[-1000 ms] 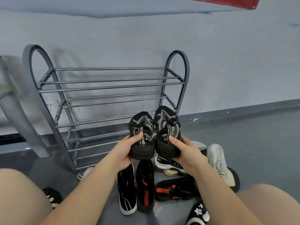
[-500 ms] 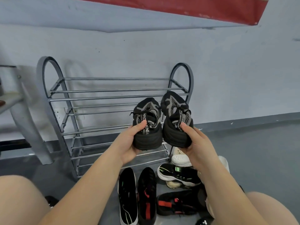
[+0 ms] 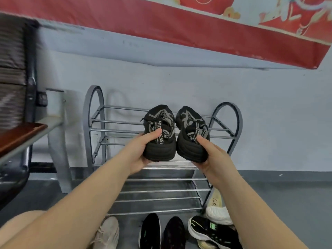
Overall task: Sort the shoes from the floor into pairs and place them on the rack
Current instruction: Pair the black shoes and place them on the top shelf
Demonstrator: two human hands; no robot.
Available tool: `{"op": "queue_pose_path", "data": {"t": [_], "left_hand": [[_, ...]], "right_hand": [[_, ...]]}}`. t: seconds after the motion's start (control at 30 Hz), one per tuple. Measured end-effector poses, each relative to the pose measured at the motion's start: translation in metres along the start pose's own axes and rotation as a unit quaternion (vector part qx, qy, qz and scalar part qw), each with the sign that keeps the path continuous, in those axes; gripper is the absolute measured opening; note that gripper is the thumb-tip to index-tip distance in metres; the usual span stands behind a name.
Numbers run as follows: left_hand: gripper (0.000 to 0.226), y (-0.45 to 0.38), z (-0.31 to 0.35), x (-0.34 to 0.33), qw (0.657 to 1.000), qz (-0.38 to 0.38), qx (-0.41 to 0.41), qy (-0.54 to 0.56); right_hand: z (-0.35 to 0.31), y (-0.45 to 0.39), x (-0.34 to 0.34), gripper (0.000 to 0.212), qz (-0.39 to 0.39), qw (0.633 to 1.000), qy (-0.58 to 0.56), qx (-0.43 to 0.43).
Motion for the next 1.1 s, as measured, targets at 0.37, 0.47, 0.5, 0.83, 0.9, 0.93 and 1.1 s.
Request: {"op": "queue_pose_path", "data": {"t": [0.37,0.47,0.5,0.83,0.9,0.93,1.1], "left_hand": [[0.024,-0.029,0.063,0.083,0.994,0.104,-0.037,0.026],[0.039,-0.042,0.075,0.097,0.992,0.11,-0.053,0.022],[0.042,-0.046,0.078,0.101,0.992,0.109,-0.058,0.017],[0.035,-0.081,0.1,0.13,0.988,0.135,-0.068,-0.024],[0.048,-0.086,0.102,0.137,0.987,0.143,-0.069,-0.006],[0.054,-0.088,0.102,0.14,0.987,0.148,-0.066,0.007],[0.053,-0.09,0.101,0.145,0.987,0.149,-0.05,-0.02]], "right_hand": [[0.027,-0.08,-0.09,0.03,-0.04,0.997,0.001,-0.062],[0.029,-0.1,-0.108,0.032,-0.047,0.997,0.018,-0.058],[0.029,-0.106,-0.113,0.031,-0.049,0.997,0.015,-0.058],[0.028,-0.149,-0.14,0.019,-0.067,0.996,0.041,-0.051],[0.03,-0.154,-0.144,0.021,-0.068,0.995,0.048,-0.058],[0.031,-0.156,-0.144,0.021,-0.068,0.995,0.049,-0.062],[0.034,-0.161,-0.14,0.026,-0.073,0.991,0.087,-0.071]]}}
Point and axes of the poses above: each hand's wrist, its own y-axis away from the middle knuckle, its own x-axis out of the back of the hand, z = x × y, the point moved 3 cm from there along -y, towards the middle knuckle, and after that the axes turned 6 degrees about y, right-handed, at the moved point
